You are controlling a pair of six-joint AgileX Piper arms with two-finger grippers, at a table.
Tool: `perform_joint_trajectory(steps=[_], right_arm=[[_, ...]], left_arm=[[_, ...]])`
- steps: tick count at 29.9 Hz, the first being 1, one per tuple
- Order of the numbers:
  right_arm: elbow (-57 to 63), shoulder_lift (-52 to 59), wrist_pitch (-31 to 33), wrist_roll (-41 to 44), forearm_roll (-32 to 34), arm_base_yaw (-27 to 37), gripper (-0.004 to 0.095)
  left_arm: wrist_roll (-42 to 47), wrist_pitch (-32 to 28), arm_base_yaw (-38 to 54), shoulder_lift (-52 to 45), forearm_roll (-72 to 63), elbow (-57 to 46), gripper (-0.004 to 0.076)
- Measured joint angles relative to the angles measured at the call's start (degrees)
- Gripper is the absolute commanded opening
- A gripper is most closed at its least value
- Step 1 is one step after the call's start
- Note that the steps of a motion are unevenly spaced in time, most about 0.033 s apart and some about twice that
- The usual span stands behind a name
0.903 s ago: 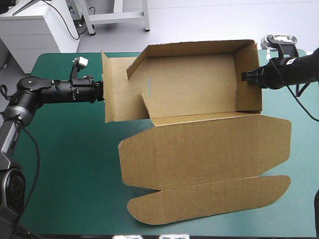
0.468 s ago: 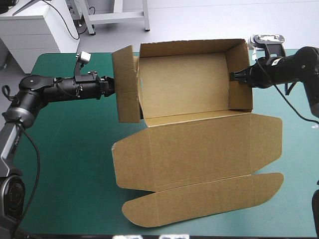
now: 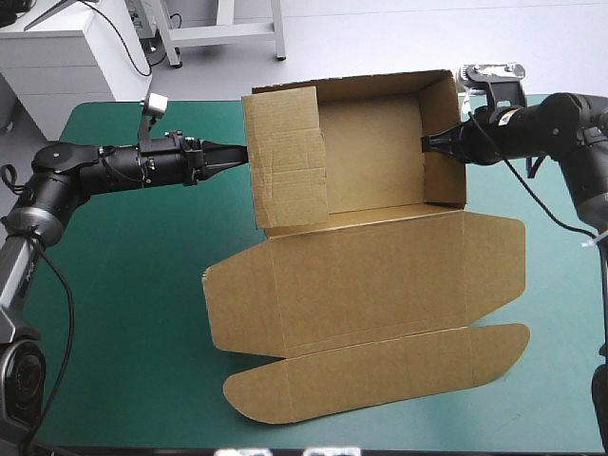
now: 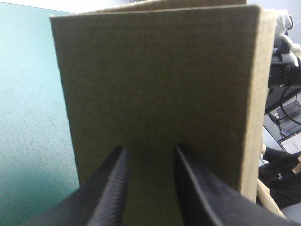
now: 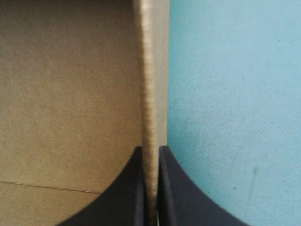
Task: Fold the box
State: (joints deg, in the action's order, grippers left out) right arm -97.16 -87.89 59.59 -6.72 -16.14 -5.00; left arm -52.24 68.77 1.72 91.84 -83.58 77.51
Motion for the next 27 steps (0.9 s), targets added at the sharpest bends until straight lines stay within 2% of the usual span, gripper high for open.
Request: perform_joint_trajectory(steps=[1,4,21,27], right_arm=[[0.0,0.0,-0.2,0.11,0.43,0.0,-0.0016],[0.0,0.0,-0.93,0.44,1.4,-0.02,-0.0016],[0.0,-0.06,-1.47,1.02,1.13,-0.02,-0.0016],[0.0,-0.06,-1.47,2.52,1.14,-0.02,-0.0016]], left_arm=[[0.0,0.0,0.0,0.0,0.0,0.0,0.0527],[0.0,0.0,0.0,0.0,-0.02,0.0,0.0618],[-4.86,-0.19,-5.0,0.0,-0.2,1.23,0.062],[1.05,-0.19,-6.3,0.0,7.29,8.48,0.062]])
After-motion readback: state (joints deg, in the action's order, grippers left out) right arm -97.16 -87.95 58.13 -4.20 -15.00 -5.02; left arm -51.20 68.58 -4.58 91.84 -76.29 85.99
